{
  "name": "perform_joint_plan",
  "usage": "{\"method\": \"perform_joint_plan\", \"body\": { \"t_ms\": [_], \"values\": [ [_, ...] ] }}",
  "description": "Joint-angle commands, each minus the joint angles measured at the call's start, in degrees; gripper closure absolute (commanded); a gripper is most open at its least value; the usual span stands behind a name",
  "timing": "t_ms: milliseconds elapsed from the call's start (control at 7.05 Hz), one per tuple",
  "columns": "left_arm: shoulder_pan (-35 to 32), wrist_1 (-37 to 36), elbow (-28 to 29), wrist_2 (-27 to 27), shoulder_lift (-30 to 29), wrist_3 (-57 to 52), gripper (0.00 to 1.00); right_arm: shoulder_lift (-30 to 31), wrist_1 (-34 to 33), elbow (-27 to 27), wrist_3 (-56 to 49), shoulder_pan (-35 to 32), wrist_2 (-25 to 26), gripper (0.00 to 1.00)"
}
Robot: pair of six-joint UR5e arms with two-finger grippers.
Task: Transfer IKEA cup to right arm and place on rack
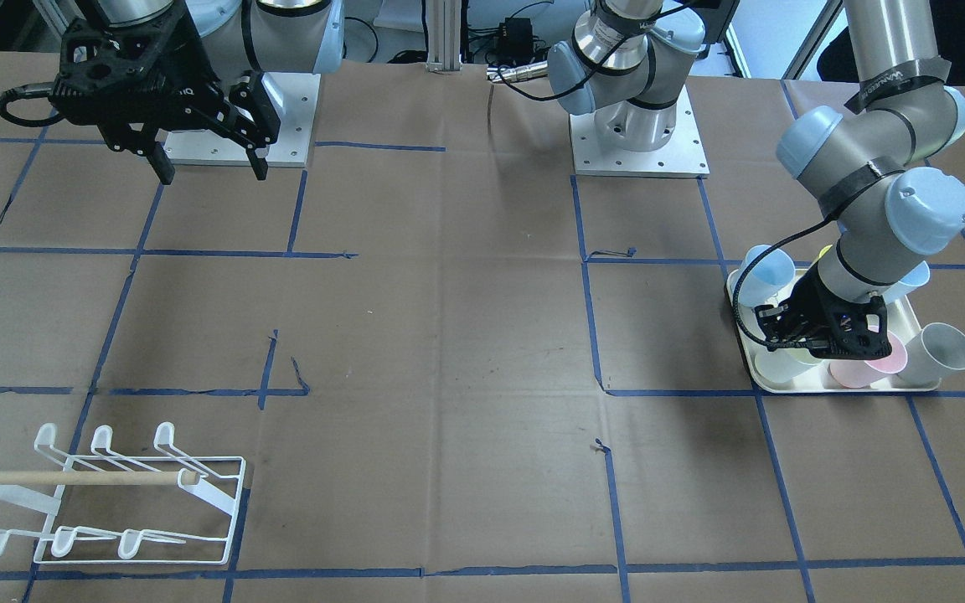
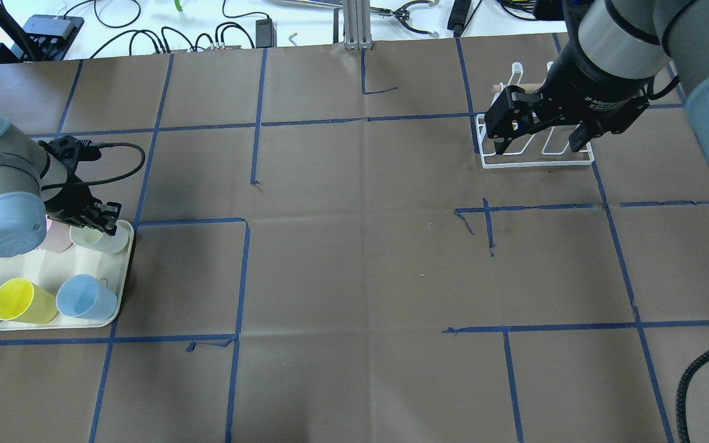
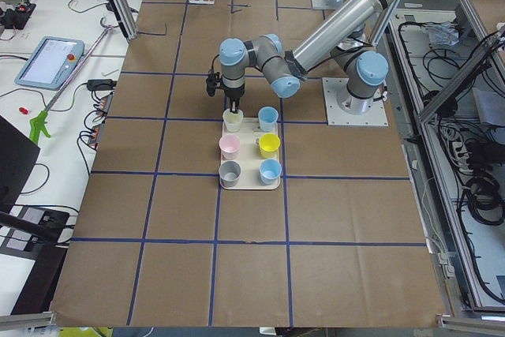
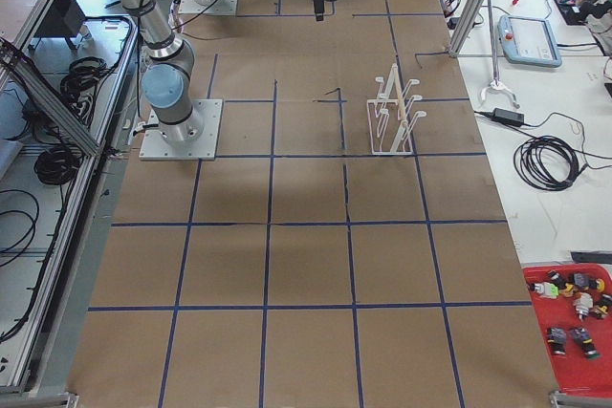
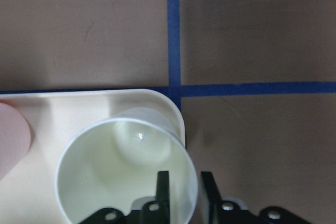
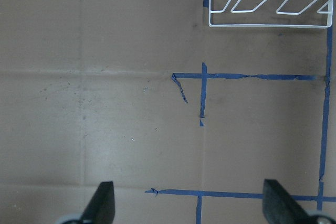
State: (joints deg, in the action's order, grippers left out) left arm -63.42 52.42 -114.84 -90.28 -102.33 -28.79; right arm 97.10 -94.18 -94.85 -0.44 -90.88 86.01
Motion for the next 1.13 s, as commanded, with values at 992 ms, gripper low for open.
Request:
{"method": "perform_joint_plan", "body": {
  "t_ms": [992],
  "values": [
    [-18.2, 34.06, 33.28, -0.43, 2.13, 12.24, 1.0, -1.83, -33.36, -10.6, 1.41, -0.18, -9.86, 0.0]
  ]
}}
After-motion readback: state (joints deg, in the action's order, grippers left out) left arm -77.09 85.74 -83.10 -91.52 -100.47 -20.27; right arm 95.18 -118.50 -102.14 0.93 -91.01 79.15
